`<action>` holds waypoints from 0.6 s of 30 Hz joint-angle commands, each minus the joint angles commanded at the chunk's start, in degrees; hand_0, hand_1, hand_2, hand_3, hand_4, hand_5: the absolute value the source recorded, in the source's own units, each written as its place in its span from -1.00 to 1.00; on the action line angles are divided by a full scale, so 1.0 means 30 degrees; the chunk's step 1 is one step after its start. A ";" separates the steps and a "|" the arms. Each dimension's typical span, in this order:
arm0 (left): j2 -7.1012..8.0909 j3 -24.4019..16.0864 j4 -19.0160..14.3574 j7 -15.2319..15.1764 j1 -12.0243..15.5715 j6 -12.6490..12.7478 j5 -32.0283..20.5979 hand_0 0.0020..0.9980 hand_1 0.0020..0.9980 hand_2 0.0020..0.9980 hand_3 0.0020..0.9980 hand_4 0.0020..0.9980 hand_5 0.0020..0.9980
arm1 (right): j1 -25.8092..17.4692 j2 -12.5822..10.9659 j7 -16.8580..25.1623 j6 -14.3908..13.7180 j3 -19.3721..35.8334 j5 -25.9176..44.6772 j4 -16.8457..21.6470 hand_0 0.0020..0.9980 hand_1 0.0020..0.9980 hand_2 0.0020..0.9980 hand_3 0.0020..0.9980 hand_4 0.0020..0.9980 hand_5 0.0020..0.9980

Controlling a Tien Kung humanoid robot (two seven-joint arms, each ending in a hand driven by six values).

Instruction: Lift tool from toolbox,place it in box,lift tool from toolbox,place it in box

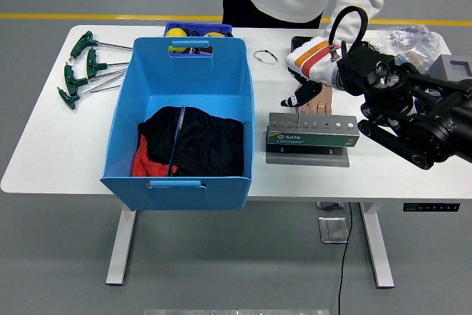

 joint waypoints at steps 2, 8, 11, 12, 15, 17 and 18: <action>0.0018 0.0059 0.0000 -0.0029 0.0006 -0.0003 -0.0091 -0.05 -0.07 -0.03 0.36 0.43 0.32 | 0.0143 -0.0194 -0.0038 0.0197 0.0229 0.0233 0.0299 -1.00 -1.00 -0.96 -0.92 0.77 0.44; 0.0036 -0.0233 0.0000 0.0019 0.0027 0.0007 0.0193 -0.05 -0.07 -0.03 0.36 0.43 0.32 | 0.0591 -0.0968 -0.0287 0.0956 0.1182 0.0706 0.1764 -1.00 -1.00 -0.98 -0.92 0.77 0.43; 0.0029 -0.0285 0.0000 0.0017 0.0051 0.0026 0.0204 -0.05 -0.07 -0.03 0.36 0.43 0.32 | 0.0827 -0.1357 -0.0426 0.1484 0.1755 0.0905 0.2672 -1.00 -1.00 -0.98 -0.92 0.77 0.43; 0.0029 -0.0289 0.0000 0.0018 0.0053 0.0027 0.0209 -0.05 -0.07 -0.03 0.36 0.43 0.32 | 0.0846 -0.1384 -0.0437 0.1519 0.1803 0.0914 0.2743 -1.00 -1.00 -0.98 -0.92 0.77 0.43; 0.0027 -0.0351 0.0000 0.0040 0.0079 0.0029 0.0283 -0.05 -0.07 -0.03 0.36 0.43 0.32 | 0.1009 -0.1664 -0.0502 0.1600 0.2751 0.0818 0.3732 -1.00 -1.00 -0.98 -0.93 0.71 0.39; 0.0022 -0.0446 0.0000 0.0068 0.0084 0.0029 0.0390 -0.05 -0.07 -0.03 0.36 0.43 0.32 | 0.0955 -0.1705 -0.0535 0.1565 0.3597 0.0760 0.4380 -1.00 -1.00 -0.98 -0.93 0.71 0.39; 0.0019 -0.0464 0.0000 0.0075 0.0086 0.0031 0.0410 -0.05 -0.07 -0.03 0.36 0.43 0.32 | 0.0910 -0.1692 -0.0543 0.1529 0.3910 0.0756 0.4575 -1.00 -1.00 -0.98 -0.93 0.71 0.39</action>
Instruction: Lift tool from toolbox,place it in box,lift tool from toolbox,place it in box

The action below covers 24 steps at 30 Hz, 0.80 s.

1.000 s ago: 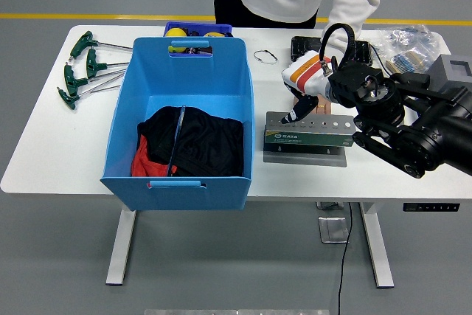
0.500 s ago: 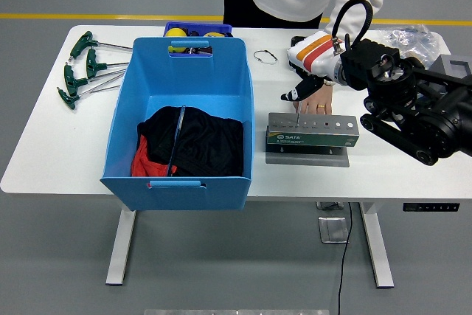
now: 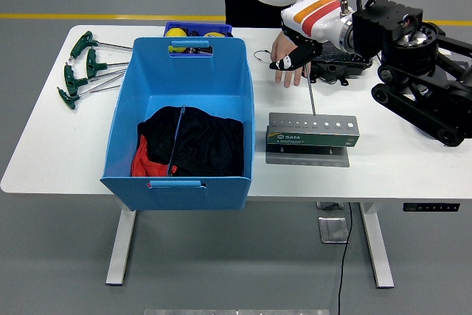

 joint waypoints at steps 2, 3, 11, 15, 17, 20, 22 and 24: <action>-0.0010 0.0017 0.0000 0.0010 0.0004 0.0008 -0.0013 -0.05 -0.07 -0.03 0.36 0.43 0.32 | -0.0158 0.0119 0.0029 -0.0194 0.0763 -0.0002 0.0422 -1.00 -1.00 -0.98 -0.92 0.67 0.36; -0.0016 0.0019 0.0000 0.0020 0.0002 0.0008 -0.0003 -0.05 -0.07 -0.03 0.36 0.43 0.32 | -0.0272 0.0246 0.0076 -0.0439 0.1252 0.0012 0.0651 -1.00 -1.00 -0.98 -0.92 0.67 0.36; -0.0037 0.0270 0.0000 0.0017 -0.0020 -0.0005 -0.0233 -0.05 -0.06 -0.03 0.36 0.43 0.32 | -0.0837 0.1718 0.0819 -0.3249 0.3056 0.0639 0.1733 -1.00 -1.00 -0.96 -0.92 0.67 0.36; -0.0023 0.0482 0.0000 0.0000 -0.0038 -0.0028 -0.0419 -0.05 -0.07 -0.03 0.36 0.43 0.32 | -0.0916 0.2735 0.1082 -0.4122 0.2618 0.0914 0.1696 -1.00 -1.00 -0.89 -0.89 0.67 0.35; -0.0011 0.0536 0.0000 -0.0002 -0.0037 -0.0050 -0.0446 -0.05 -0.07 -0.03 0.36 0.43 0.32 | -0.0914 0.3217 0.1102 -0.4151 0.2192 0.1020 0.1651 -1.00 -1.00 -0.89 -0.89 0.67 0.35; 0.0005 0.0624 0.0000 -0.0026 -0.0036 -0.0057 -0.0543 -0.06 -0.07 -0.03 0.36 0.43 0.32 | -0.0883 0.3735 0.1099 -0.4068 0.1618 0.1130 0.1544 -0.94 -0.96 -0.82 -0.79 0.68 0.35; 0.0022 0.0709 0.0000 -0.0048 -0.0048 -0.0044 -0.0637 -0.06 -0.07 -0.03 0.36 0.43 0.32 | -0.0795 0.4166 0.1064 -0.4046 0.1104 0.1168 0.1308 -0.94 -0.96 -0.82 -0.79 0.68 0.35; 0.0038 0.0803 0.0000 -0.0067 -0.0064 -0.0033 -0.0732 -0.06 -0.07 -0.03 0.36 0.43 0.32 | -0.0724 0.4444 0.1057 -0.4034 0.0747 0.1144 0.1094 -0.94 -0.96 -0.82 -0.79 0.68 0.35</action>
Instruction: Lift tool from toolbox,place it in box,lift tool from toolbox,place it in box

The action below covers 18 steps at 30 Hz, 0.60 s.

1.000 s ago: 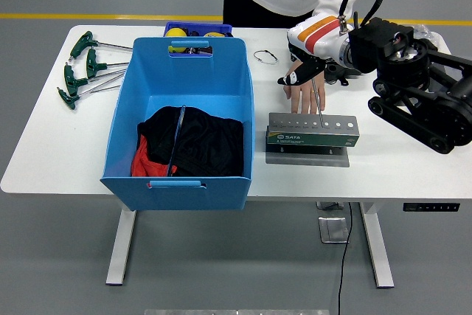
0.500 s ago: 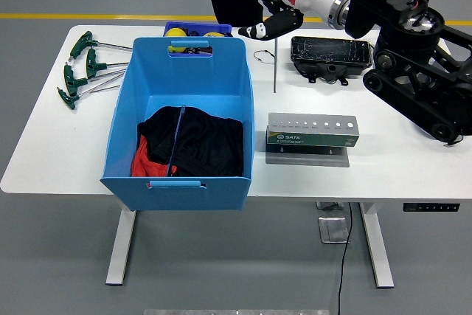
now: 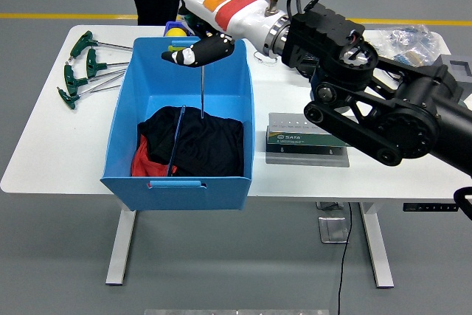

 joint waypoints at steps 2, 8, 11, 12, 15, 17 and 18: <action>0.0024 0.0204 0.0000 -0.0042 -0.0022 0.0003 -0.0207 -0.06 -0.07 -0.03 0.36 0.43 0.32 | 0.0059 0.0359 0.0035 -0.0030 -0.0400 -0.0246 -0.0344 -0.80 -0.85 -0.71 -0.67 0.69 0.33; 0.0080 0.0477 0.0000 -0.0072 -0.0075 0.0000 -0.0420 -0.06 -0.07 -0.03 0.36 0.43 0.32 | 0.0150 0.0938 -0.0038 0.0254 -0.1415 -0.1261 -0.0980 -0.56 -0.65 -0.50 -0.34 0.75 0.30; 0.0091 0.0453 0.0000 -0.0048 -0.0095 0.0011 -0.0355 -0.06 -0.07 -0.03 0.36 0.43 0.32 | 0.0175 0.1061 -0.0075 0.0377 -0.1799 -0.1359 -0.1128 -0.56 -0.65 -0.50 -0.34 0.75 0.30; 0.0107 0.0541 0.0000 -0.0057 -0.0106 0.0003 -0.0408 -0.06 -0.07 -0.03 0.36 0.43 0.32 | 0.0179 0.1093 -0.0090 0.0435 -0.1922 -0.1380 -0.1175 -0.56 -0.65 -0.50 -0.34 0.75 0.30; 0.0134 0.0547 0.0000 -0.0044 -0.0123 0.0004 -0.0363 -0.07 -0.08 -0.04 0.35 0.43 0.32 | 0.0179 0.1141 -0.0114 0.0544 -0.2136 -0.1357 -0.1271 -0.32 -0.34 -0.14 0.03 0.76 0.29; 0.0150 0.0427 0.0000 -0.0006 -0.0132 0.0016 -0.0210 -0.07 -0.08 -0.04 0.35 0.43 0.32 | 0.0183 0.1165 -0.0166 0.0668 -0.2250 -0.1272 -0.1349 -0.32 -0.34 -0.14 0.03 0.76 0.29; 0.0156 0.0431 0.0000 -0.0003 -0.0132 0.0015 -0.0201 -0.07 -0.08 -0.04 0.35 0.43 0.32 | 0.0182 0.1171 -0.0182 0.0715 -0.2288 -0.1245 -0.1371 -0.32 -0.34 -0.14 0.03 0.76 0.29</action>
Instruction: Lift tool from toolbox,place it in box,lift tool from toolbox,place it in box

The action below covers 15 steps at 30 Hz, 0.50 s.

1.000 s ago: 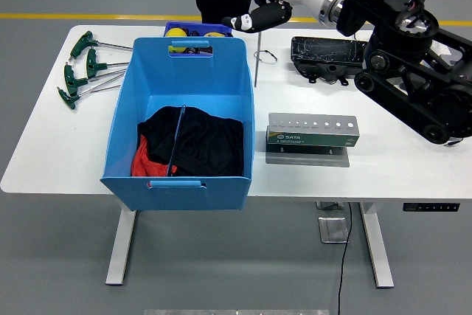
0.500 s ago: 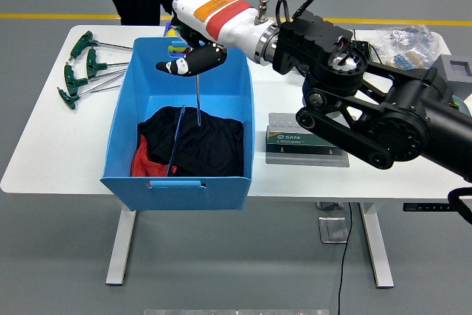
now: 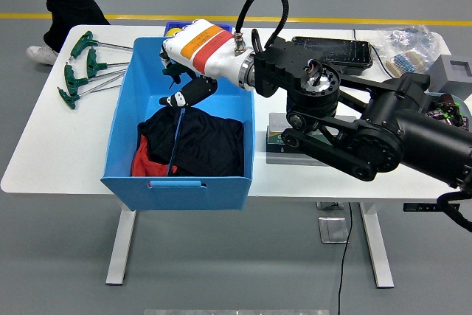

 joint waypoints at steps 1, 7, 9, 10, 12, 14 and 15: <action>0.0004 0.0003 0.0000 0.0005 0.0000 0.0001 0.0010 -0.08 -0.08 -0.04 0.36 0.43 0.32 | -0.0004 0.0002 -0.0009 0.0022 -0.0027 0.0016 -0.0014 -0.11 -0.03 0.12 0.15 0.76 0.28; 0.0019 0.0050 0.0000 0.0032 0.0012 0.0005 0.0040 -0.08 -0.08 -0.05 0.35 0.43 0.32 | -0.0088 0.0002 -0.0249 0.0420 -0.0156 0.0105 -0.0090 0.14 0.25 0.36 0.22 0.77 0.28; 0.0020 0.0057 0.0000 0.0026 0.0016 0.0010 0.0030 -0.08 -0.08 -0.05 0.35 0.43 0.32 | -0.0126 -0.0017 -0.0353 0.0593 -0.0195 0.0197 -0.0112 0.14 0.25 0.36 0.22 0.77 0.28; 0.0020 0.0062 0.0000 0.0022 0.0019 0.0010 0.0021 -0.08 -0.08 -0.05 0.35 0.43 0.32 | -0.0146 -0.0028 -0.0415 0.0679 -0.0211 0.0219 -0.0124 0.14 0.25 0.36 0.22 0.77 0.28; 0.0018 0.0065 0.0000 0.0021 0.0024 0.0013 0.0024 -0.08 -0.08 -0.05 0.35 0.43 0.32 | -0.0176 -0.0044 -0.0510 0.0796 -0.0223 0.0207 -0.0144 0.14 0.25 0.36 0.22 0.77 0.28; 0.0010 0.0054 0.0000 0.0018 0.0033 0.0019 0.0025 -0.08 -0.08 -0.05 0.35 0.43 0.32 | -0.0216 -0.0080 -0.0522 0.0724 -0.0219 0.0215 -0.0177 0.45 0.48 0.55 0.52 0.85 0.30; 0.0007 0.0071 0.0000 0.0015 0.0033 0.0019 0.0007 -0.08 -0.08 -0.05 0.35 0.43 0.32 | -0.0236 -0.0106 -0.0504 0.0656 -0.0193 0.0238 -0.0181 0.45 0.48 0.55 0.52 0.85 0.30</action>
